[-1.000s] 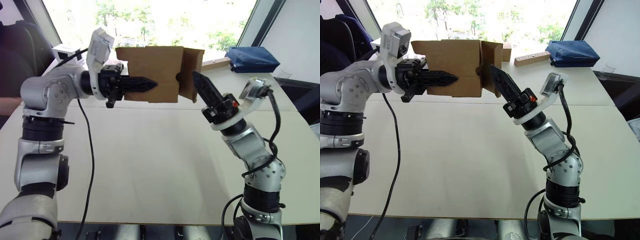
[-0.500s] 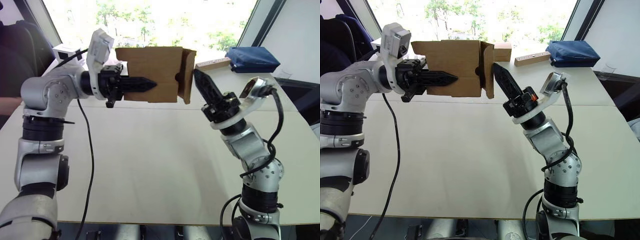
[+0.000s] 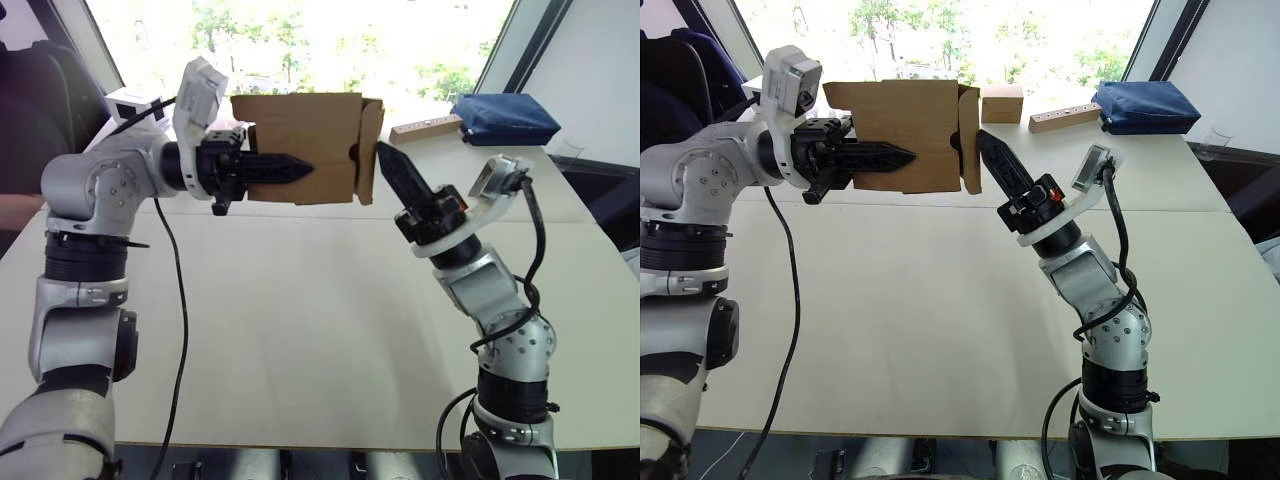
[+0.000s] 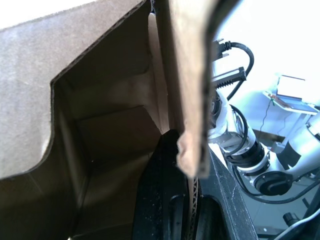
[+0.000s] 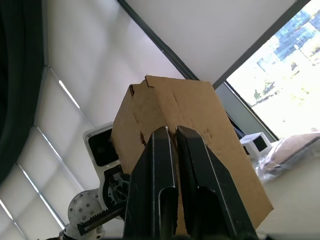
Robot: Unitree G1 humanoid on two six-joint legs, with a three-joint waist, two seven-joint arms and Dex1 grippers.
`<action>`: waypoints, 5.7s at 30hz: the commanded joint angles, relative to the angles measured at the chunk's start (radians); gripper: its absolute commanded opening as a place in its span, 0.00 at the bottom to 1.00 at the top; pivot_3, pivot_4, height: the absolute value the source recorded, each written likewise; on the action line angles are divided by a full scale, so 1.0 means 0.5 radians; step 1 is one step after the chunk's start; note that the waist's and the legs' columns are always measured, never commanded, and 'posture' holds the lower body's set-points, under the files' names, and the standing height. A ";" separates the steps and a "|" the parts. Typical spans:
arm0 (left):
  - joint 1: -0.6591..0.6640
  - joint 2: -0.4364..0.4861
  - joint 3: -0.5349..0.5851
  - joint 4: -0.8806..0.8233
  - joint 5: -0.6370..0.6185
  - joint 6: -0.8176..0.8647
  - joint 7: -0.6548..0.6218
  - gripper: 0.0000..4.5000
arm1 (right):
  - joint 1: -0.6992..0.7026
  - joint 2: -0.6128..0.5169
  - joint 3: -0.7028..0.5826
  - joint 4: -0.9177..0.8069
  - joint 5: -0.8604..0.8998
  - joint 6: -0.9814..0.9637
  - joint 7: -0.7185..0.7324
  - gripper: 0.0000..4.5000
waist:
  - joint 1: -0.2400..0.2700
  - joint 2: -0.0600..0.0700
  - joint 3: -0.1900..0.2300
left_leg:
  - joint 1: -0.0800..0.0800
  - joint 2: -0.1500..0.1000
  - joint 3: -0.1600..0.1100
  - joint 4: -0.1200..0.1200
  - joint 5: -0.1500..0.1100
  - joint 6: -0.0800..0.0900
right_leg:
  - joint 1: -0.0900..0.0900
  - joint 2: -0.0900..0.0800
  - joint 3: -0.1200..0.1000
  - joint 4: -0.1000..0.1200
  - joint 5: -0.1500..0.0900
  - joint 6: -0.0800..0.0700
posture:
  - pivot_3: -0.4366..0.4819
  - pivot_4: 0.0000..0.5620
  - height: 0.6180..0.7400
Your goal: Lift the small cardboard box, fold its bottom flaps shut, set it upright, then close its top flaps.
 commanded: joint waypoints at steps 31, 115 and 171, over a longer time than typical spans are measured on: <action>-0.054 -0.012 0.041 -0.016 -0.001 -0.048 0.018 0.00 | -0.088 0.225 0.251 -0.138 -0.247 -0.057 0.009 0.04 | -0.001 0.000 0.000 | 0.000 0.000 0.000 0.000 0.000 0.000 | 0.000 0.000 0.000 0.000 0.000 0.000 | 0.48 0.27 1.00; -0.865 0.161 -2.122 -0.125 1.507 -0.348 -0.528 0.00 | 0.822 -1.649 -0.041 -0.762 -1.076 0.364 0.766 0.02 | 0.040 0.001 0.000 | -0.029 0.000 -0.001 0.024 -0.006 0.011 | -0.018 0.010 0.005 -0.003 -0.001 0.000 | 0.48 0.27 1.00; 1.288 0.382 -0.224 -0.473 0.817 -0.496 0.705 0.60 | 0.469 -0.962 0.740 -0.068 -1.867 0.160 0.736 0.00 | 0.058 -0.002 -0.005 | -0.027 -0.003 -0.001 0.030 -0.003 0.005 | -0.021 -0.002 0.004 0.022 -0.004 0.006 | 0.48 0.27 1.00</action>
